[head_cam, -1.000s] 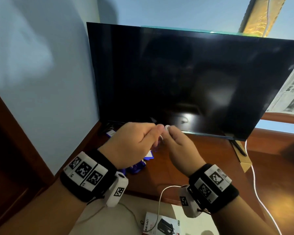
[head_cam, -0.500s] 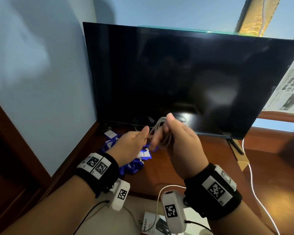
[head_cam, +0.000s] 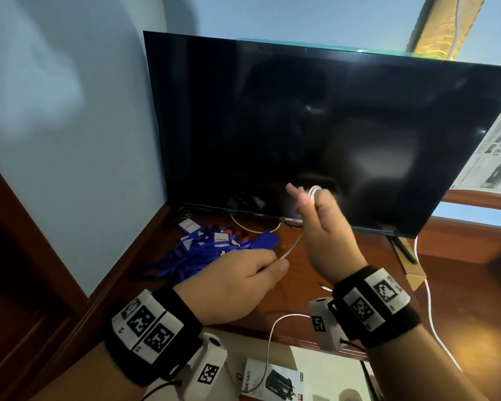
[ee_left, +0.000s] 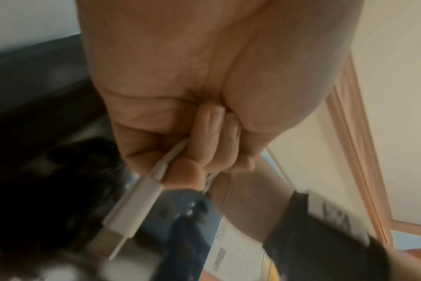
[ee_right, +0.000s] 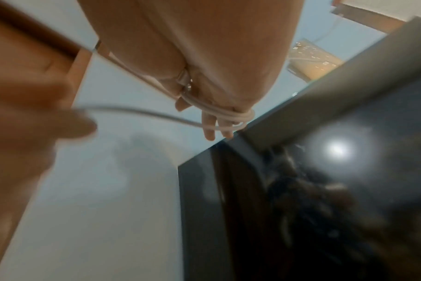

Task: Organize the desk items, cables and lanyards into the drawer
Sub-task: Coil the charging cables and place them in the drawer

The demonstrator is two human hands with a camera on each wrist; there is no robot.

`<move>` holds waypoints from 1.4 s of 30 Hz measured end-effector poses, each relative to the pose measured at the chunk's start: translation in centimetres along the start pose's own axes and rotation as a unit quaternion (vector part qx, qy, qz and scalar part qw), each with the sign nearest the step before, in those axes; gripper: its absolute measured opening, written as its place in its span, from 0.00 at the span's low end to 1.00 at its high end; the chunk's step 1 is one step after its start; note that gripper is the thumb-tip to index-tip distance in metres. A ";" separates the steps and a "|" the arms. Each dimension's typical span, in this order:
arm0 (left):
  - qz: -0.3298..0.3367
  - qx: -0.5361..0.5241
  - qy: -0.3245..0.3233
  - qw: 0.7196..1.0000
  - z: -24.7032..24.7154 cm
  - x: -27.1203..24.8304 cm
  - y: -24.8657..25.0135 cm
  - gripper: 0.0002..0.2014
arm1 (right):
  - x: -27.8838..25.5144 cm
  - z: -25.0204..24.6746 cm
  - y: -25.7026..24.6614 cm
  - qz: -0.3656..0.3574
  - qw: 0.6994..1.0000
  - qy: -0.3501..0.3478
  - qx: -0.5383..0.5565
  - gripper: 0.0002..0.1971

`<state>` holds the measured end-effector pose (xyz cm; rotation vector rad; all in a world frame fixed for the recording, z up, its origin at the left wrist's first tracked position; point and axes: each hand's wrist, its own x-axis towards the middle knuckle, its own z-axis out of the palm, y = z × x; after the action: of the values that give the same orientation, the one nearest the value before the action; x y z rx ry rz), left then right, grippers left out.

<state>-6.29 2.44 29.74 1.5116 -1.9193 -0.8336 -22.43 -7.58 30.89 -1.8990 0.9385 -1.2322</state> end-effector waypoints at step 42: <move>-0.084 -0.103 0.156 0.979 0.9 0.2 -3.3 0.08 | -2.7 2.4 1.0 0.224 0.872 -0.029 0.434 0.18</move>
<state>-4.89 1.75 26.67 1.5848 -1.4505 -0.7870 -21.21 -5.48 28.11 -0.9299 0.5790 -1.0398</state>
